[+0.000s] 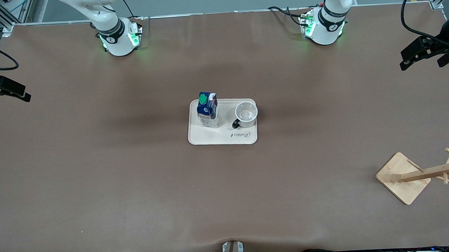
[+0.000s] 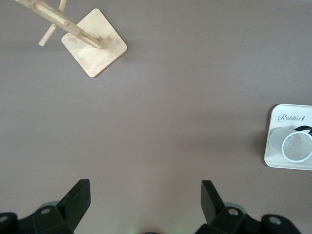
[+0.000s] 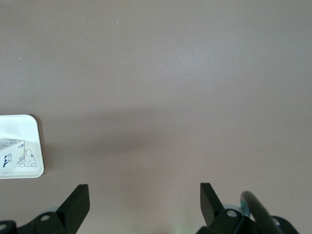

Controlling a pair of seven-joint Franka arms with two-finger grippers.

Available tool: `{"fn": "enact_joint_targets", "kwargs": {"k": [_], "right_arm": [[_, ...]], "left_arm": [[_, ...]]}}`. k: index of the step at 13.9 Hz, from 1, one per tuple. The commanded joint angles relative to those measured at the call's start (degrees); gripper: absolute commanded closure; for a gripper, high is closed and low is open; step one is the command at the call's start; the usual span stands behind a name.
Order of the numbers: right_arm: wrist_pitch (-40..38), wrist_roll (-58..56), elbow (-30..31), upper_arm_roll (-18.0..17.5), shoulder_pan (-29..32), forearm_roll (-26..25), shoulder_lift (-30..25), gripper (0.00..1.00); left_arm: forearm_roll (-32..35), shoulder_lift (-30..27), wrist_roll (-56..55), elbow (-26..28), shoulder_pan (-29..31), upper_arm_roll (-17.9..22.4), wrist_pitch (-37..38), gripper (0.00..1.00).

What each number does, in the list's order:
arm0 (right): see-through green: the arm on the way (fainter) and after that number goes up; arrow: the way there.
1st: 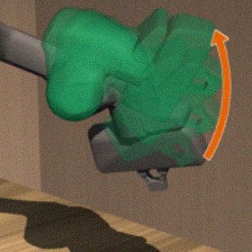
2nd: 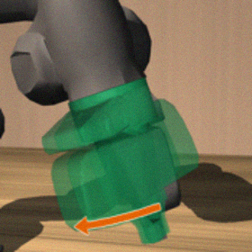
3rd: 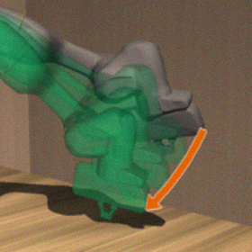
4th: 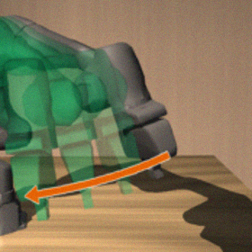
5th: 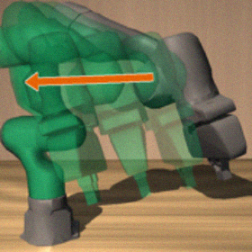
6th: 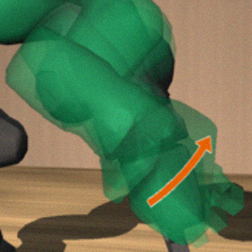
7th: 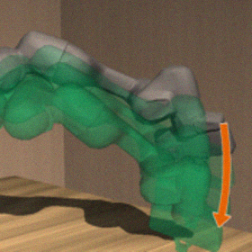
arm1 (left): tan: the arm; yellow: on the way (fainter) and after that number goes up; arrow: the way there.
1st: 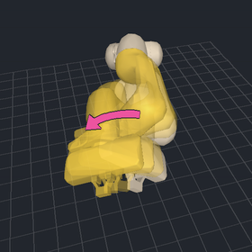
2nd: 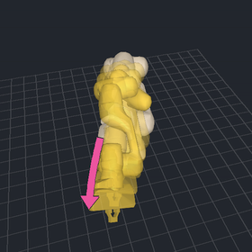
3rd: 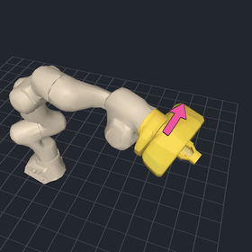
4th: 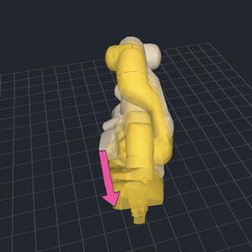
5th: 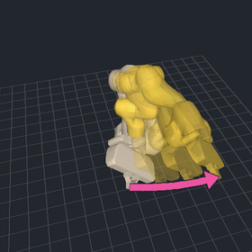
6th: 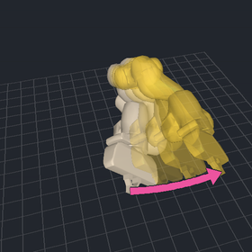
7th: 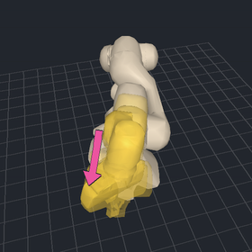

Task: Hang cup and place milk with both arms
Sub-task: 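Raise the left gripper from rest toward the tray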

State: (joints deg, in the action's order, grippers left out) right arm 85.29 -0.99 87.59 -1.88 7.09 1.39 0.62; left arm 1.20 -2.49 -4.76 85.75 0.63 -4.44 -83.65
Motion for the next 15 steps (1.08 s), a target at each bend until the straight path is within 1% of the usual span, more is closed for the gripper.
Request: {"fn": "enact_joint_targets", "kwargs": {"k": [1, 5, 6, 8, 9, 11, 15], "right_arm": [[-0.4, -0.5, -0.2, -0.5, 1.0, 0.9, 0.0, 0.00], [-0.5, -0.6, -0.2, -0.5, 1.4, 0.9, 0.0, 0.00], [-0.5, -0.6, -0.2, -0.5, 1.5, 0.9, 0.0, 0.00], [-0.5, -0.7, -0.2, -0.5, 1.6, 1.0, 0.0, 0.00], [-0.5, -0.7, -0.2, -0.5, 1.7, 1.0, 0.0, 0.00], [-0.5, -0.7, -0.2, -0.5, 1.8, 1.1, 0.1, 0.00], [-0.5, -0.7, -0.2, -0.5, 1.8, 1.7, 0.1, 0.00]], "left_arm": [[1.4, -0.1, -0.1, -0.2, -0.5, -0.3, 0.1, 0.00], [1.4, 0.1, -0.2, -0.5, -0.9, -0.4, 0.3, 0.00], [1.8, 0.3, -0.2, -0.4, -1.8, -0.7, 0.3, 0.00], [5.0, 1.2, -0.8, -0.3, -3.7, -2.9, 0.4, 0.00], [5.1, 1.7, -0.6, 0.0, -3.8, -4.2, 0.4, 0.00], [3.5, 3.5, -0.6, 0.4, -4.1, -5.9, 0.5, 0.00], [2.5, 8.0, -3.4, 0.9, -5.3, -12.0, 0.0, 0.00]]}}
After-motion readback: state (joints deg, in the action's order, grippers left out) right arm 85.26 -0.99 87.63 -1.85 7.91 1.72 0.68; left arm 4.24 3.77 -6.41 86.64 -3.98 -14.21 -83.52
